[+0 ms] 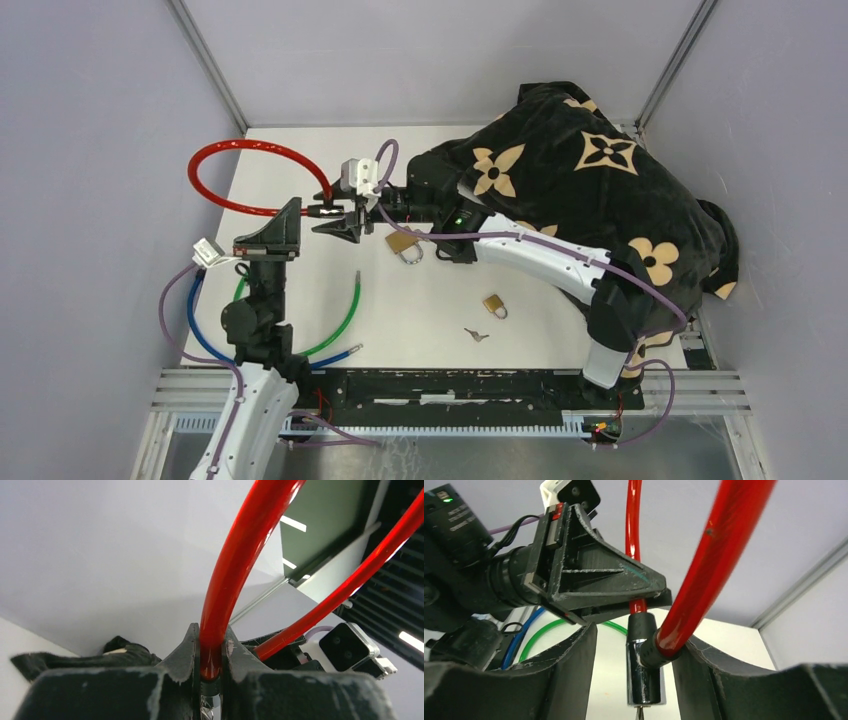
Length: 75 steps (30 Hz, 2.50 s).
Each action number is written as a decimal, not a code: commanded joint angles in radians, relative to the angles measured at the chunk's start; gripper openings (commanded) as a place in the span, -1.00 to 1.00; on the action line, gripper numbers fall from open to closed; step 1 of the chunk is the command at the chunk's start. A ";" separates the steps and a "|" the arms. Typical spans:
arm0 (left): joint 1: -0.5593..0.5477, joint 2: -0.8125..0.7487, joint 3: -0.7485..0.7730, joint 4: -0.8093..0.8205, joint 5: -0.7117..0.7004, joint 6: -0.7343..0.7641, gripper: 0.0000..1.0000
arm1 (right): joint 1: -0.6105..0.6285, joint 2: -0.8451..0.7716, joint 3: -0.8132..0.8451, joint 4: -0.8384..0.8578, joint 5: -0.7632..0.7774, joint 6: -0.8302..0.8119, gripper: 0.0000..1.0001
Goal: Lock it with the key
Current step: Lock the lock.
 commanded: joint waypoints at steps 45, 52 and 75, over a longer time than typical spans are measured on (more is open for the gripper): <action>0.000 -0.032 0.032 0.245 0.095 0.193 -0.96 | -0.130 -0.201 0.023 -0.362 -0.247 -0.109 0.91; 0.000 -0.029 0.033 0.243 0.096 0.192 -0.97 | -0.135 -0.183 -0.002 -0.286 -0.268 0.051 0.58; 0.000 -0.029 0.035 0.219 0.086 0.161 -0.97 | -0.063 -0.189 -0.084 -0.220 0.030 -0.076 -0.21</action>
